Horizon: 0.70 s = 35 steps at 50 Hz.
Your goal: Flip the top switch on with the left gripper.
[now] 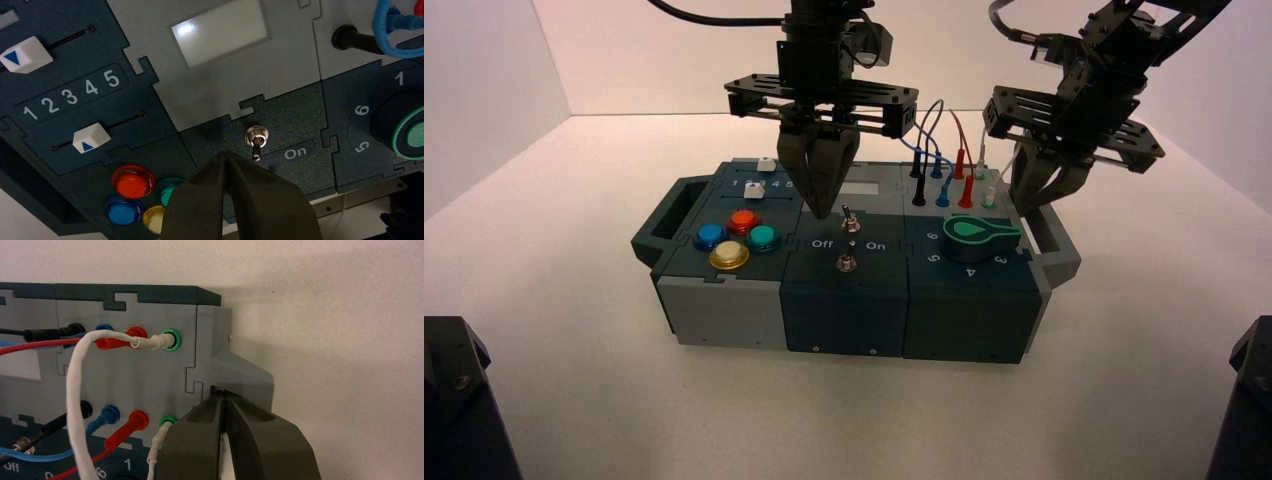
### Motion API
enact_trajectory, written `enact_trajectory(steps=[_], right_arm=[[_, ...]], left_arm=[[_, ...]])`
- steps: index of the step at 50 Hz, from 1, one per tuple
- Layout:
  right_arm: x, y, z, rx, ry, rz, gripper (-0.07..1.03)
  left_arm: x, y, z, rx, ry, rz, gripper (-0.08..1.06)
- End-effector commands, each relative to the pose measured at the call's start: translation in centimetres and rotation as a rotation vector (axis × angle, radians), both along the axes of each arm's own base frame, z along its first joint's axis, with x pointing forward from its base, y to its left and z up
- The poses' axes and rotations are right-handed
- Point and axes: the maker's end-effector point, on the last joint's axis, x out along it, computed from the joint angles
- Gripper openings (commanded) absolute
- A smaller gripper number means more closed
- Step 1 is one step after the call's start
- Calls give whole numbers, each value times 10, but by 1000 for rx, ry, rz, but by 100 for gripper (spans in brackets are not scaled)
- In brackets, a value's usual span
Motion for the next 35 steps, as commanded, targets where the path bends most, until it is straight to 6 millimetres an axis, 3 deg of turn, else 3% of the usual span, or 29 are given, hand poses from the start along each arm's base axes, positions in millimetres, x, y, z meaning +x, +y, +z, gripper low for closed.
enact_trajectory(steps=[1, 35], right_arm=[[-6, 12, -8, -13, 7, 65, -2], [-5, 12, -7, -13, 4, 63, -3]], left_arm=[[3, -7, 10, -27, -21, -7, -3], [7, -16, 9, -35, -26, -18, -3]])
